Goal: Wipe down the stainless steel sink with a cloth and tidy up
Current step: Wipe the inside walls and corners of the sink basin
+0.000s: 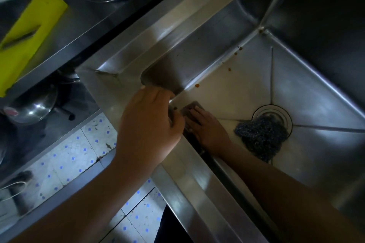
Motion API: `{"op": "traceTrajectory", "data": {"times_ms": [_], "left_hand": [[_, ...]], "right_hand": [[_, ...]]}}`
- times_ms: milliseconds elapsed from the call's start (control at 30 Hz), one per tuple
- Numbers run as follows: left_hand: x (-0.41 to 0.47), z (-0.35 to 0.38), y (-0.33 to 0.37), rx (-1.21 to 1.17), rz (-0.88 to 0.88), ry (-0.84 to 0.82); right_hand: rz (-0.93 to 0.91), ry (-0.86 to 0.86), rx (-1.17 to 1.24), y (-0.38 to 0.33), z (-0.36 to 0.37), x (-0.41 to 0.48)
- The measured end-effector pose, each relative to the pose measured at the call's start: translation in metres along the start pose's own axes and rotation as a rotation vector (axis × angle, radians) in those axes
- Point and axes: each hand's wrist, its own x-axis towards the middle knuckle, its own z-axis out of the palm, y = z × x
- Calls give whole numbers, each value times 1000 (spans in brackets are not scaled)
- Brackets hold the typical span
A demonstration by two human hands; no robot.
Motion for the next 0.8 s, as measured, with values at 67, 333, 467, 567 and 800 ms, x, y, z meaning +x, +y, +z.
{"op": "traceTrajectory", "data": {"times_ms": [67, 333, 467, 567, 800], "left_hand": [[1, 0, 0, -15, 20, 15], [2, -1, 3, -28, -4, 7], [2, -2, 4, -24, -17, -16], [1, -2, 4, -21, -24, -30], [1, -3, 3, -17, -21, -49]], "right_hand": [[-19, -29, -8, 1, 1, 21], [-40, -68, -121, 6, -4, 50], [82, -90, -132, 8, -4, 44], [210, -43, -42, 8, -7, 22], [155, 36, 58, -4, 0, -20]]}}
